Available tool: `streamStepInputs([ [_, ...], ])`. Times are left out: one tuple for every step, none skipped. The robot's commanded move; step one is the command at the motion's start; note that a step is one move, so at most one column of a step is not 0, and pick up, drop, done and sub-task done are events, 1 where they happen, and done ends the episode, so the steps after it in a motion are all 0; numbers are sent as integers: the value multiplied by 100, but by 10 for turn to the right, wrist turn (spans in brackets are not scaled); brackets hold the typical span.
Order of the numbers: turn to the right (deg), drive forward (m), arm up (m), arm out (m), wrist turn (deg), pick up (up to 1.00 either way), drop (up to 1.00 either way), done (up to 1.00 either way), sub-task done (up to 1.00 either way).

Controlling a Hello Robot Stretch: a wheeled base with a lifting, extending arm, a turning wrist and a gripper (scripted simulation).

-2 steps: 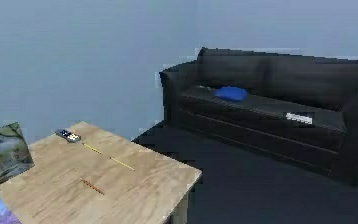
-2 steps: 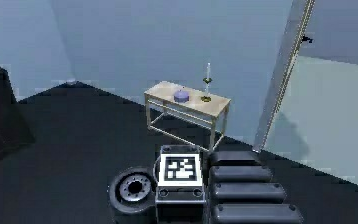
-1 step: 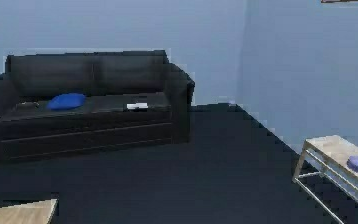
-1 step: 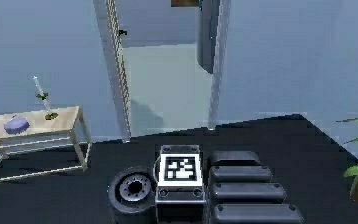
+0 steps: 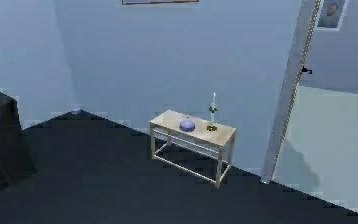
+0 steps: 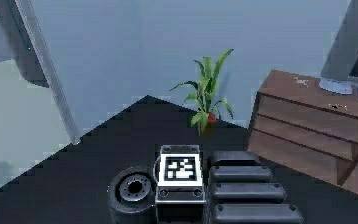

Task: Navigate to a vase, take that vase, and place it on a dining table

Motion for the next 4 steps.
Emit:
streamStepInputs([
  [300, 0, 0, 0, 0, 0, 0, 0, 0],
  [-450, 0, 0, 0, 0, 0, 0, 0, 0],
  [-450, 0, 0, 0, 0, 0, 0, 0, 0],
  [-450, 0, 0, 0, 0, 0, 0, 0, 0],
])
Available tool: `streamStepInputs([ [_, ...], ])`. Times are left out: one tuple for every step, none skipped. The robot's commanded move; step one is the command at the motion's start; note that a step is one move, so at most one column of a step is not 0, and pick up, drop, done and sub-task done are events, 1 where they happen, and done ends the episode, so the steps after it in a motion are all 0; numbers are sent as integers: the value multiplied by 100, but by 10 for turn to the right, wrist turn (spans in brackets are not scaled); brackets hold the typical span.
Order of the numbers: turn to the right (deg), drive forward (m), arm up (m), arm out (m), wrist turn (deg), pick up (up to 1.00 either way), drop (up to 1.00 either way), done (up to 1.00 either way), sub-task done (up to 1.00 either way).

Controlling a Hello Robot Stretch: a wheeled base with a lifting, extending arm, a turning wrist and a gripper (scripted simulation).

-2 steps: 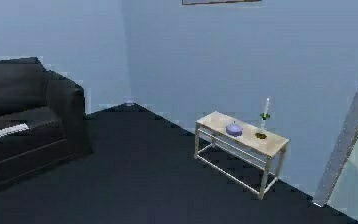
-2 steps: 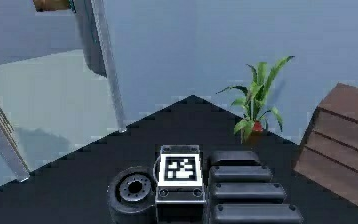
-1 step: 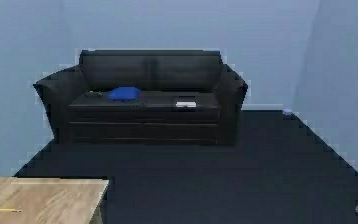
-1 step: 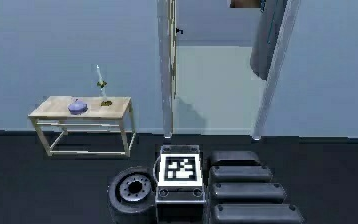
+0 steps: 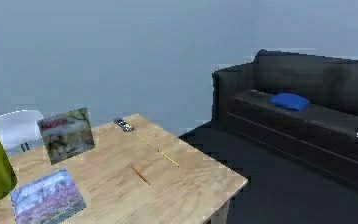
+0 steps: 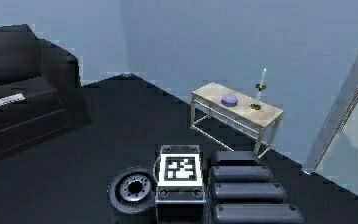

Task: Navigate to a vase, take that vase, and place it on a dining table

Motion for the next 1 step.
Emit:
streamStepInputs([
  [-390, 0, 0, 0, 0, 0, 0, 0, 0],
])
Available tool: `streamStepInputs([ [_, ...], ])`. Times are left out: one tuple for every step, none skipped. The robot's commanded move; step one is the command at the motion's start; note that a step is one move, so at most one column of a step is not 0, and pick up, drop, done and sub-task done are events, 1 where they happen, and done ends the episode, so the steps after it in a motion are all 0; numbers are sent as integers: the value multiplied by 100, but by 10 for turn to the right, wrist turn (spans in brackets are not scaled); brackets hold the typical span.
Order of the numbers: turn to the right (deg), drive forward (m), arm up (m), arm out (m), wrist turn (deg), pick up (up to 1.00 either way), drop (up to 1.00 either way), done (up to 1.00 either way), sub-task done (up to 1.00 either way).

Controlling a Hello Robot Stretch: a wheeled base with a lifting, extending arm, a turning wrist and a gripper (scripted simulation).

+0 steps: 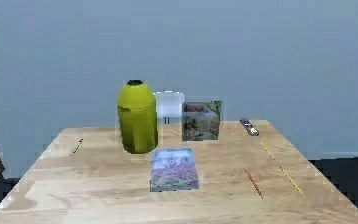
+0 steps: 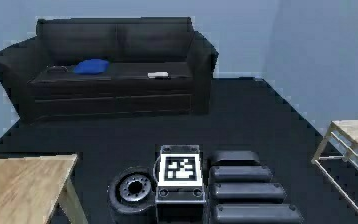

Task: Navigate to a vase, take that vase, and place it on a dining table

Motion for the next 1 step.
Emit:
streamStepInputs([
  [-450, 0, 0, 0, 0, 0, 0, 0, 0],
])
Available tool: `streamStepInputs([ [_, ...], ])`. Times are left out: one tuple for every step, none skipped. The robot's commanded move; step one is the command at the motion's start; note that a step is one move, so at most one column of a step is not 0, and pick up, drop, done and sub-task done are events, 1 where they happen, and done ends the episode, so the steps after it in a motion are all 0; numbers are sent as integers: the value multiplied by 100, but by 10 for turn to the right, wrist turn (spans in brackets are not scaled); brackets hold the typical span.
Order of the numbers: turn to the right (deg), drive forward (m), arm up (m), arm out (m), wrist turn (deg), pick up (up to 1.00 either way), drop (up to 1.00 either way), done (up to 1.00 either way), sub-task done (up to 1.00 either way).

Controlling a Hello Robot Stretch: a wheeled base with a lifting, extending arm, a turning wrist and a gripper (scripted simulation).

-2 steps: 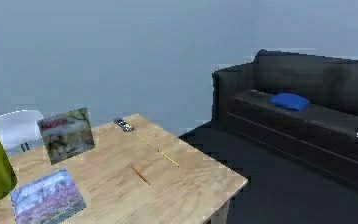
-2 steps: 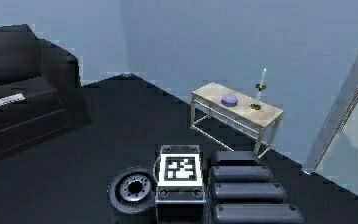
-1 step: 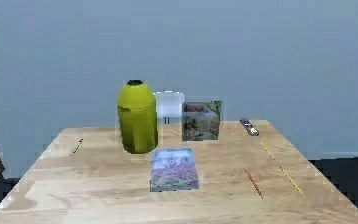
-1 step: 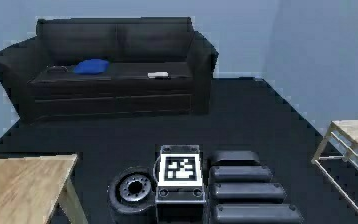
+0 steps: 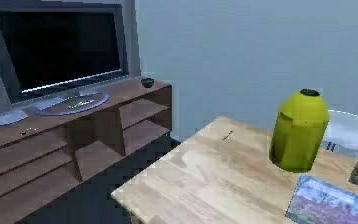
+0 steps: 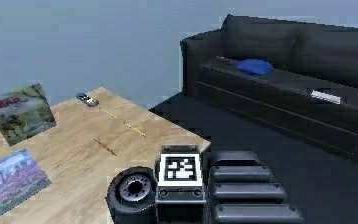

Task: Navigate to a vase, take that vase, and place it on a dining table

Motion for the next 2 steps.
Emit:
streamStepInputs([
  [-450, 0, 0, 0, 0, 0, 0, 0, 0],
  [-450, 0, 0, 0, 0, 0, 0, 0, 0],
])
